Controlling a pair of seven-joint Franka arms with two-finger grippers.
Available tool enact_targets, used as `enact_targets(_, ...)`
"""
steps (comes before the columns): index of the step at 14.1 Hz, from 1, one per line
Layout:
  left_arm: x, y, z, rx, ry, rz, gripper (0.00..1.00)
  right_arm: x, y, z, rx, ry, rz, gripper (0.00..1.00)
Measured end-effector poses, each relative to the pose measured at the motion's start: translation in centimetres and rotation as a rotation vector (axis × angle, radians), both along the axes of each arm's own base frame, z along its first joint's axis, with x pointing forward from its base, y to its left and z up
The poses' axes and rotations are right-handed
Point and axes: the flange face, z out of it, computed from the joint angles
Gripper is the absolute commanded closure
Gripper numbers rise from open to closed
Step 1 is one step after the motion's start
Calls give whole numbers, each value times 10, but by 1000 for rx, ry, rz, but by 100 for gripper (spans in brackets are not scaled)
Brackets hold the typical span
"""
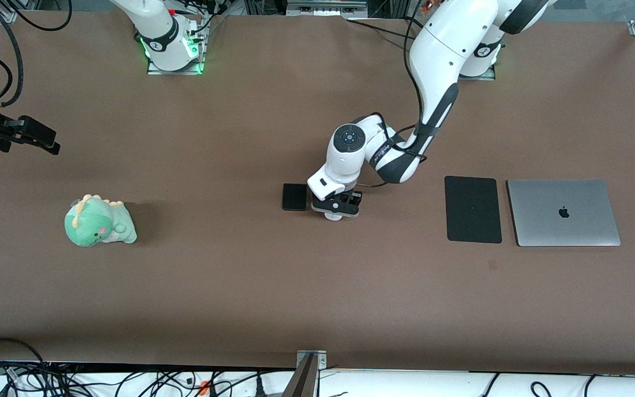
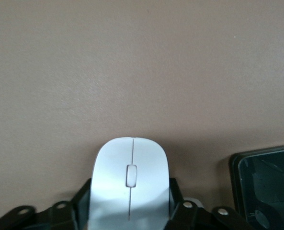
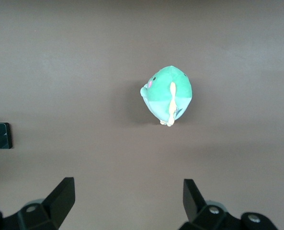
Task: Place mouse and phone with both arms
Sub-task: 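Lower the left gripper and grasp the white mouse, then carry the mouse onto the black pad while the right gripper reaches the phone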
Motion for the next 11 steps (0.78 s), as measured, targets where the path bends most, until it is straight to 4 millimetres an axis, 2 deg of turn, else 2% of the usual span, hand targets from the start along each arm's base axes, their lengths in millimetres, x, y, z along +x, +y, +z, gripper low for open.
enact_targets(2,6,2,10,19,4,9,66,0,1,0,0,0,1,0)
enact_targets(3,13,5,26,36,5,18,59,0,2,0,0,-1,3,0)
enact_targets(5,28,19,72,84,12,53,58,0,3,0,0,-2,6,0)
enact_targets(6,37,32,97,111,20,80,58,0,4,0,1,-3,7,0)
enact_targets(8,58,73,136,156,40,149,58,1,4,1,1,-10,8,0)
enact_targets(11,84,151,167,162,161,258,58,3,7,2,1,-24,13,0)
